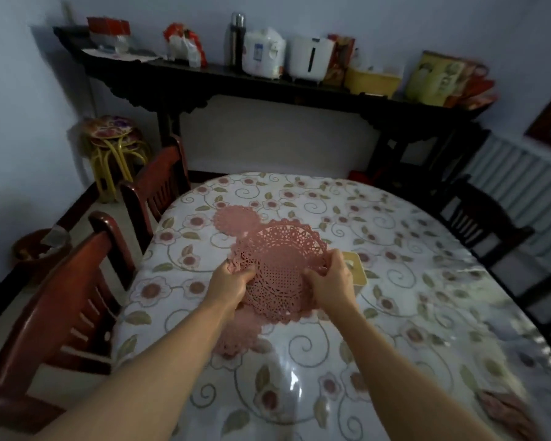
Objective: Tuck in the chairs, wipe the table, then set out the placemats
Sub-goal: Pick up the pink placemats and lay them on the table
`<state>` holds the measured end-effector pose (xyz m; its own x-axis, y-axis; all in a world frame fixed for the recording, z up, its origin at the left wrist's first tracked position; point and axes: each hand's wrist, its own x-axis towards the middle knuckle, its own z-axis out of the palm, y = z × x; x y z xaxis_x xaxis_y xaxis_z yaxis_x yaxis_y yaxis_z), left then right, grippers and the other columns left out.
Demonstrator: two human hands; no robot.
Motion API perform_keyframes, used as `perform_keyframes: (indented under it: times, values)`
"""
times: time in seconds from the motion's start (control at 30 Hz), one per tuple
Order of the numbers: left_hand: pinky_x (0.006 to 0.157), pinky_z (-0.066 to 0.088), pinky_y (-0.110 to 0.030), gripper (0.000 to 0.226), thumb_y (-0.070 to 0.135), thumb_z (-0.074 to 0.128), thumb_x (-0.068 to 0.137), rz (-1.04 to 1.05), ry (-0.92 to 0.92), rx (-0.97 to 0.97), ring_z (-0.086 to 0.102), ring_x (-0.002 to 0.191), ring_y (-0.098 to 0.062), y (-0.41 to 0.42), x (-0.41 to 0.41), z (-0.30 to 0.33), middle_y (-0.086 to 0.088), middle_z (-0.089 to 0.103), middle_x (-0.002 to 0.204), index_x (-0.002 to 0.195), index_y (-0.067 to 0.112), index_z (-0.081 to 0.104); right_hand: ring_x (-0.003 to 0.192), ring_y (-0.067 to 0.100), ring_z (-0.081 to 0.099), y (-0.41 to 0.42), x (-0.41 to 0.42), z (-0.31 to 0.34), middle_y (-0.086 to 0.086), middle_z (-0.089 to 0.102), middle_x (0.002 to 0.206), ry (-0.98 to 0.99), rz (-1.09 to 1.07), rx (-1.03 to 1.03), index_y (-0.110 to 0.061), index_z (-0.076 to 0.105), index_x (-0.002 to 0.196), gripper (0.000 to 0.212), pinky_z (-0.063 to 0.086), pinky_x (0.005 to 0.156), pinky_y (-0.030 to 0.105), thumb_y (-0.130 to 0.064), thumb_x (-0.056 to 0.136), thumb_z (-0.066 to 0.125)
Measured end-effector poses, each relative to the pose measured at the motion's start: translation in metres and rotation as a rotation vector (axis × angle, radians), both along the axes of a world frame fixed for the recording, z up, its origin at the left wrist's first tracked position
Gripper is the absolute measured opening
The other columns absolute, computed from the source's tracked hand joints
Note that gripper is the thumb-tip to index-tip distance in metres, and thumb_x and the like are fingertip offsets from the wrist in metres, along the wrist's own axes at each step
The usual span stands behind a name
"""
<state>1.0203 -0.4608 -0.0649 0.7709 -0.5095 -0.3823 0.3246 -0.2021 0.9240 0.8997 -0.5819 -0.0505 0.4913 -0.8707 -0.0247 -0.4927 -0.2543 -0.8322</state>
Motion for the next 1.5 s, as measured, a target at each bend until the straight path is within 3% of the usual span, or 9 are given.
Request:
perform_keyframes:
  times: [0.17,0.37,0.5,0.6,0.7,0.87,1.17,1.37,1.5]
  values:
    - [0.103,0.039,-0.053,0.093,0.065,0.065,0.070,-0.153,0.024,-0.011,0.049,0.123,-0.035,-0.040,-0.041,-0.005,-0.009,0.047,0.140,0.141,0.013,0.035,0.077,0.022,0.058,-0.046,-0.069,0.002,0.005,0.059,0.093,-0.031,-0.163,0.008,-0.017,0.045,0.098,0.020,0.050,0.061,0.036,-0.005,0.088,0.058]
    - [0.106,0.036,-0.046,0.060,0.023,0.052,0.095,-0.180,-0.077,0.045,0.040,0.131,-0.033,-0.128,-0.112,-0.004,-0.014,0.038,0.146,0.145,0.004,0.024,0.063,0.017,0.056,-0.125,-0.158,-0.008,-0.002,0.060,0.080,-0.072,-0.223,0.071,-0.026,0.053,0.105,0.037,0.049,0.057,0.032,0.006,0.088,0.047]
    - [0.082,0.043,-0.031,0.047,0.014,0.049,0.096,-0.184,-0.181,0.111,0.057,0.100,-0.026,-0.201,-0.179,-0.012,-0.007,0.053,0.122,0.140,0.003,0.036,0.070,0.020,0.057,-0.200,-0.220,-0.031,0.000,0.063,0.084,-0.131,-0.304,0.147,-0.016,0.061,0.111,0.044,0.048,0.061,0.032,0.011,0.081,0.044]
    - [0.081,0.049,-0.039,0.039,0.010,0.049,0.095,-0.161,-0.224,0.188,0.054,0.074,-0.020,-0.244,-0.215,-0.020,-0.008,0.056,0.103,0.132,0.000,0.046,0.069,0.020,0.059,-0.250,-0.263,-0.049,0.003,0.063,0.094,-0.124,-0.334,0.230,-0.022,0.057,0.112,0.045,0.045,0.051,0.027,0.009,0.085,0.039]
    - [0.085,0.053,-0.048,0.036,0.013,0.049,0.095,-0.118,-0.232,0.272,0.060,0.081,-0.027,-0.280,-0.240,-0.027,-0.014,0.063,0.110,0.128,-0.001,0.050,0.074,0.021,0.060,-0.299,-0.301,-0.071,0.006,0.064,0.101,-0.136,-0.386,0.291,-0.024,0.056,0.117,0.046,0.049,0.053,0.028,0.007,0.088,0.038]
    - [0.090,0.049,-0.041,0.035,0.016,0.050,0.093,-0.019,-0.263,0.369,0.058,0.103,-0.030,-0.310,-0.252,-0.043,-0.011,0.061,0.121,0.125,0.002,0.054,0.096,0.029,0.062,-0.356,-0.331,-0.113,0.008,0.062,0.113,-0.081,-0.496,0.360,-0.019,0.055,0.127,0.054,0.053,0.082,0.039,0.010,0.087,0.033]
    - [0.093,0.048,-0.042,0.031,0.017,0.050,0.094,0.038,-0.156,0.420,0.059,0.106,-0.030,-0.323,-0.261,-0.070,-0.009,0.062,0.119,0.124,0.008,0.054,0.071,0.021,0.054,-0.377,-0.327,-0.176,0.008,0.059,0.093,0.152,-0.411,0.375,-0.016,0.045,0.131,0.050,0.050,0.061,0.032,0.008,0.089,0.031]
    - [0.095,0.048,-0.045,0.041,0.021,0.052,0.093,-0.010,-0.070,0.352,0.057,0.109,-0.027,-0.327,-0.267,-0.079,-0.008,0.058,0.127,0.131,0.009,0.048,0.126,0.036,0.041,-0.369,-0.328,-0.173,0.018,0.037,0.141,0.313,-0.331,0.332,-0.015,0.024,0.143,0.068,0.040,0.102,0.047,-0.002,0.082,0.051]
    - [0.093,0.047,-0.039,0.040,0.016,0.048,0.096,-0.045,-0.005,0.277,0.056,0.109,-0.025,-0.327,-0.277,-0.068,0.001,0.054,0.122,0.134,0.006,0.044,0.140,0.032,0.022,-0.341,-0.324,-0.137,0.013,0.018,0.155,0.232,-0.167,0.374,-0.011,0.016,0.150,0.070,0.027,0.113,0.048,-0.025,0.093,0.056]
